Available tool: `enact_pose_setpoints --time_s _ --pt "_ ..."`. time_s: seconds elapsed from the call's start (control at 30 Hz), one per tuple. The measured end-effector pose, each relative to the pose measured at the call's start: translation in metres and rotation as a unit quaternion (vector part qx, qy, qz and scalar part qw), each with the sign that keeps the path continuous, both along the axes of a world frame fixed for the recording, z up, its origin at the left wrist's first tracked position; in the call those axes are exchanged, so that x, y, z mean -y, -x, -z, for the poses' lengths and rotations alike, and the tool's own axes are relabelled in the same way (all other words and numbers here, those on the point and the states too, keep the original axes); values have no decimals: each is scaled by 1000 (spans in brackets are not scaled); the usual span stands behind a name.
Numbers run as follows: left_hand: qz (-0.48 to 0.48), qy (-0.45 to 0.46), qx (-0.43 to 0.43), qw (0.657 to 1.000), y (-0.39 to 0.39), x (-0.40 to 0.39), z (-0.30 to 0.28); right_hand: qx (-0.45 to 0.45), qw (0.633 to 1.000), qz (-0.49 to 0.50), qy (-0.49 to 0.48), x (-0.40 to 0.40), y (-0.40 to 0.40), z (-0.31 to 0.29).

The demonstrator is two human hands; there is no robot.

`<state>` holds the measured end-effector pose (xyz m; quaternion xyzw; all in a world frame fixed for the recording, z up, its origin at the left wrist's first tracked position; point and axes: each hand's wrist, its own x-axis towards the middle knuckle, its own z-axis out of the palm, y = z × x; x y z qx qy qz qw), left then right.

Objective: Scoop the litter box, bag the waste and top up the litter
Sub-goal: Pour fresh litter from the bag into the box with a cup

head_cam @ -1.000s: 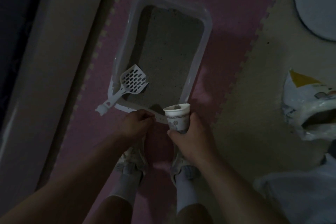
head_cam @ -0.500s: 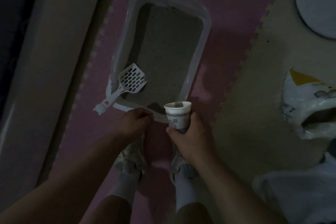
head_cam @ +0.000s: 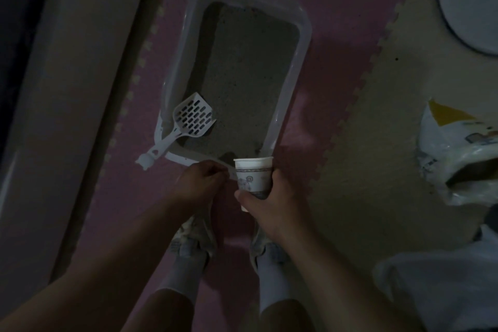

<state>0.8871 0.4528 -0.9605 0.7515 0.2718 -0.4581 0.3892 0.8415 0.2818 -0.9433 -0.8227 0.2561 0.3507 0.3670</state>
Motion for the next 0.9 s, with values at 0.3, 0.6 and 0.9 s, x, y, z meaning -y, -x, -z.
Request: enact_pose_setpoints --time_s 0.3,0.6,0.9 --pt "-6 2 5 1000 4 -6 7 -6 999 31 -10 -7 -8 4" --pt "3 -6 4 1000 2 -7 14 -40 997 53 -46 -19 -12 6" --pt "9 -15 3 1000 -1 -13 16 -42 996 69 -42 -21 -21 4"
